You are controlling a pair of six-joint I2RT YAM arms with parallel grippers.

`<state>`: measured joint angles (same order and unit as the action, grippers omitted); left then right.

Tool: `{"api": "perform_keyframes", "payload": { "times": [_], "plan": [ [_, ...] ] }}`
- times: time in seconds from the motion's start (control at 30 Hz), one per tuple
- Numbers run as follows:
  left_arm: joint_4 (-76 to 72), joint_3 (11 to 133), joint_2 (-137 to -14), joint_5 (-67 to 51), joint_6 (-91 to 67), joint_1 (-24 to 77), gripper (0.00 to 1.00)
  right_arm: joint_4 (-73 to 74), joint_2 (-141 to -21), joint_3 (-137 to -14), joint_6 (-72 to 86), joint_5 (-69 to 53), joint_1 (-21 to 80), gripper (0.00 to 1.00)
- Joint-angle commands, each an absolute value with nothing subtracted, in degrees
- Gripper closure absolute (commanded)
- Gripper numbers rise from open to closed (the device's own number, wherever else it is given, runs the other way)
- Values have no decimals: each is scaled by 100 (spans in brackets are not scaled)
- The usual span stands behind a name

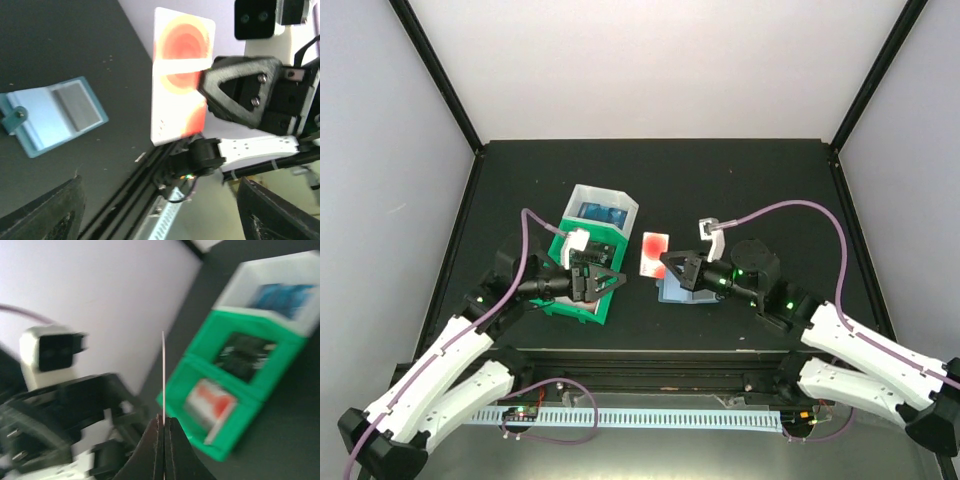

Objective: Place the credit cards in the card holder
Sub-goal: Pick up the credit card from the storage box, then insert the credit card into the card holder.

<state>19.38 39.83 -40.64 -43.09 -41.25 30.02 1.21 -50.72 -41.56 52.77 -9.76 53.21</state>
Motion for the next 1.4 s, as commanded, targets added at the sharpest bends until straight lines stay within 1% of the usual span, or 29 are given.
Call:
{"api": "perform_keyframes", "payload": {
  "times": [0.0, 0.13, 0.2, 0.3, 0.47, 0.57, 0.67, 0.7, 0.77, 0.83, 0.93, 1.13, 1.2, 1.3, 1.37],
  "plan": [
    [1961, 3716, -4160, -3371, -3385, 3320, 13, 1508, -5014, -3898, 4707, -131, 4824, 99],
    [1130, 3465, -4702, -3155, -3546, 3656, 14, 1322, -5212, -3377, 4446, -894, 3846, 99],
    [825, 3556, -5255, -3084, -3541, 3860, 16, 1304, -5404, -3300, 4226, -1204, 3467, 99],
    [563, 3767, -5940, -2733, -3247, 4165, 16, 1440, -5796, -3282, 3926, -1463, 3058, 99],
    [184, 4249, -7090, -2383, -3126, 4390, 24, 1039, -6443, -3083, 3770, -2038, 2488, 99],
    [248, 4750, -7951, -2323, -3148, 4426, 34, 691, -6762, -3093, 3764, -2385, 2430, 99],
    [475, 5195, -8616, -2223, -3174, 4488, 44, 569, -6970, -3122, 3748, -2400, 2366, 99],
    [524, 5285, -8782, -2148, -3186, 4505, 46, 522, -7010, -3097, 3775, -2395, 2319, 99],
    [570, 5376, -9018, -1994, -3194, 4529, 48, 305, -7050, -2949, 3855, -2568, 2221, 99],
    [625, 5417, -9187, -1771, -3247, 4596, 48, 231, -7042, -2842, 3879, -2618, 2175, 99],
    [672, 5471, -9444, -1469, -3263, 4776, 43, 154, -7049, -2715, 3897, -2715, 2130, 99],
    [697, 5402, -9713, -1193, -3270, 4853, 45, -69, -7194, -2539, 4057, -2835, 2113, 99],
    [727, 5388, -9756, -1031, -3270, 4865, 47, -322, -7234, -2373, 4257, -2873, 2109, 99],
    [893, 5455, -9877, -839, -3231, 4869, 62, -553, -7311, -2260, 4384, -2934, 2110, 99],
    [1089, 5544, -9984, -692, -3210, 4871, 64, -610, -7398, -2267, 4390, -2999, 2109, 99]
  ]
}}
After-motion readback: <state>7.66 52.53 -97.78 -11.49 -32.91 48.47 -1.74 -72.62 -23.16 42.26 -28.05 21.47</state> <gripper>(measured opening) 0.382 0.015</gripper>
